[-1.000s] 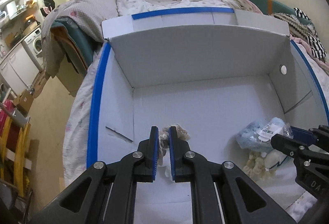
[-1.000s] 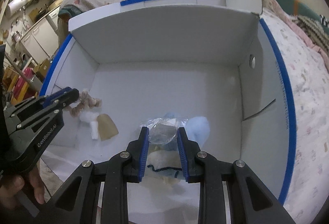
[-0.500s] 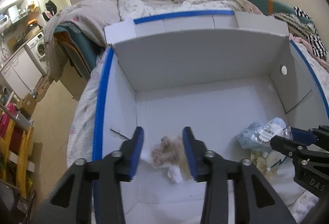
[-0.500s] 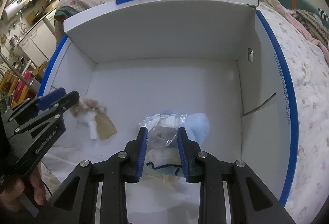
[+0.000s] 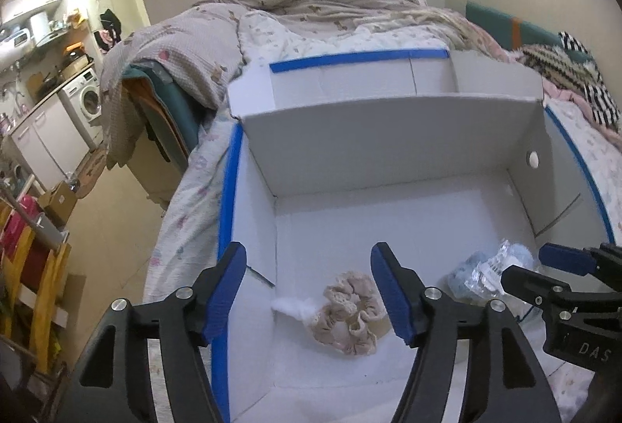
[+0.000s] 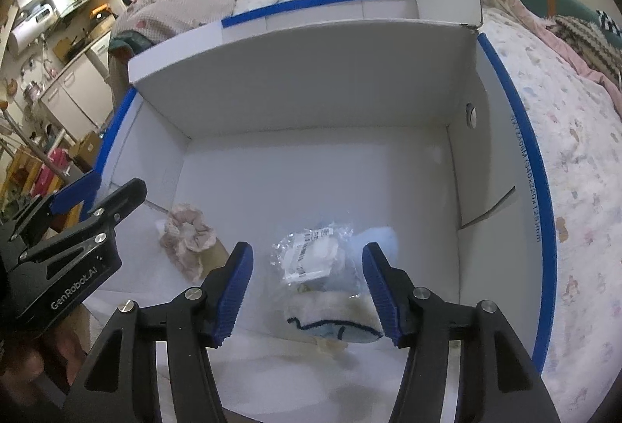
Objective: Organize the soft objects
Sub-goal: 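Open both tools to drop the scrunchie and the bag into the box, then withdraw both open tools from the box toward the pink duck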
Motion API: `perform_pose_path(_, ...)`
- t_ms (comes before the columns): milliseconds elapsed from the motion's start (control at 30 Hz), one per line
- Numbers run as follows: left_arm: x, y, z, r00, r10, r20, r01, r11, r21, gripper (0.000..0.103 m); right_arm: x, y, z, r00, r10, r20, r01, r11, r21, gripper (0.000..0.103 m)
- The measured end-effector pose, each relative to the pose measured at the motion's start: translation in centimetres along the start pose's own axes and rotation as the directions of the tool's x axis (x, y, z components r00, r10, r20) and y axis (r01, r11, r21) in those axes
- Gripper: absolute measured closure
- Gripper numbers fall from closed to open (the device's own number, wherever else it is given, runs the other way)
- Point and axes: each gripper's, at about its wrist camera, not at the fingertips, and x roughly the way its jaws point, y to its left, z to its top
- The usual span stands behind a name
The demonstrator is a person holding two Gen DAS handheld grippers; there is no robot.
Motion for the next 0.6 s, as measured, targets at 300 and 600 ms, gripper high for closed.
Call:
perform_pose_path(300,-1.1,1.4,0.1,0.997,-0.075,0.005,0.075,0.995,-0.067,0.03,-1.6,-0.3,0.5,0.997,0.011,0.074,-0.014,0.999,0.038,0.012)
perform_pose_path(600,-2.2,1.7,-0.1,0.997,-0.06,-0.042,0.055,0.993,-0.109,0.029,-3.4,-0.3,0.7,0.985,0.004,0.173,-0.018,0.997,0.08,0.0)
